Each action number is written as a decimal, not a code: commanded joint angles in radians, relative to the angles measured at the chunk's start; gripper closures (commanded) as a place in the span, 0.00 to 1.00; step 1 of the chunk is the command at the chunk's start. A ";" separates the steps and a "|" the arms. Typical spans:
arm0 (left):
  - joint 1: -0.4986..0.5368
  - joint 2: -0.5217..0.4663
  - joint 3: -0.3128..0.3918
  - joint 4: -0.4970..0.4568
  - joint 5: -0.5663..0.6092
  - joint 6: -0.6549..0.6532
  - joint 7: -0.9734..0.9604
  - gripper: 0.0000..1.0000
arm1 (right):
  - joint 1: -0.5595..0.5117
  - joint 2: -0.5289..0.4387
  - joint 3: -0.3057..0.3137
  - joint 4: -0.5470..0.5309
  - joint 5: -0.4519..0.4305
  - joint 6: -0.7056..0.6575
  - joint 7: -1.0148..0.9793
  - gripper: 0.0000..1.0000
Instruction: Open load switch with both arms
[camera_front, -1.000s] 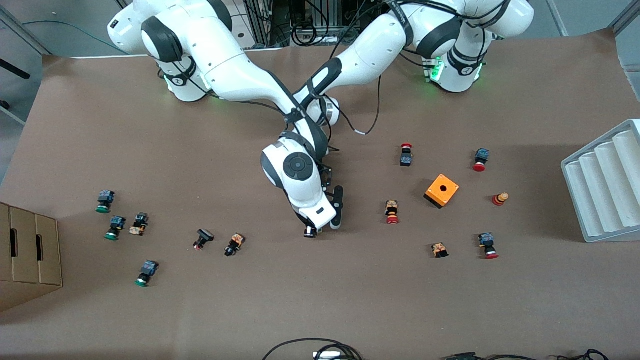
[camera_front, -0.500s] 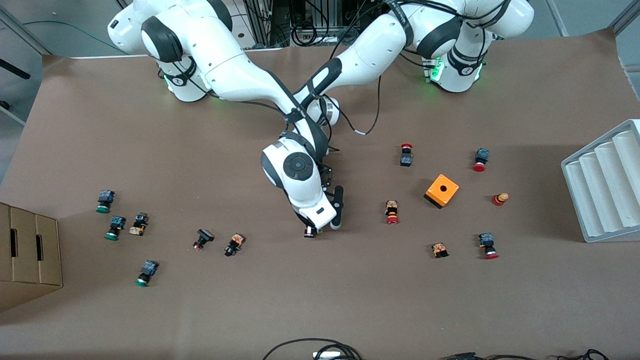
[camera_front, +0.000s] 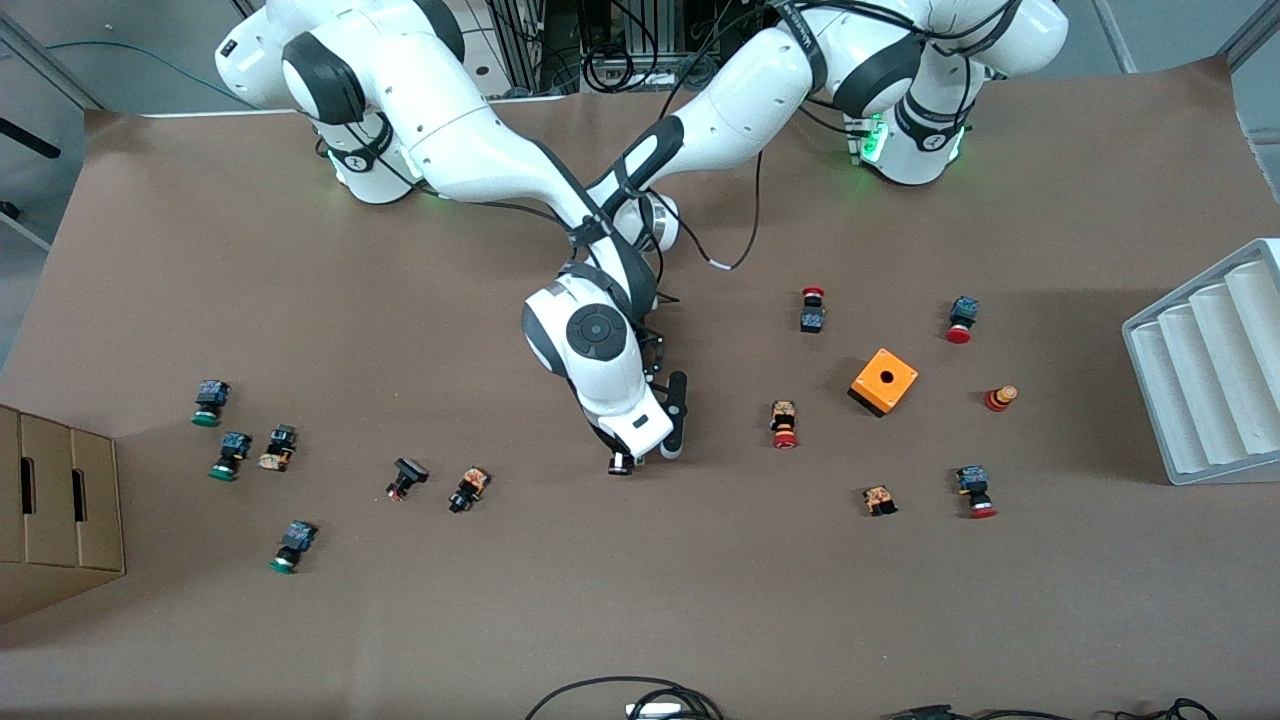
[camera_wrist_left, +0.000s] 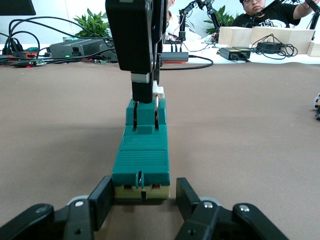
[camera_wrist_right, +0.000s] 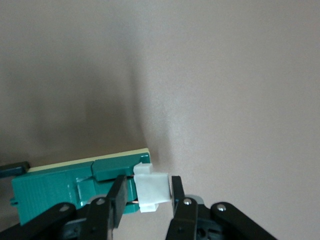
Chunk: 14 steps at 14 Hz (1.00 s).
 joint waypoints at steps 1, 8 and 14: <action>0.002 0.030 0.010 0.016 0.007 0.011 -0.023 0.42 | 0.009 -0.016 -0.006 -0.034 -0.012 0.003 0.002 0.58; 0.002 0.029 0.010 0.016 0.007 0.011 -0.023 0.42 | 0.009 -0.020 -0.006 -0.050 -0.014 -0.002 -0.003 0.58; 0.002 0.029 0.010 0.017 0.007 0.011 -0.025 0.42 | 0.009 -0.027 -0.006 -0.065 -0.014 -0.006 -0.006 0.58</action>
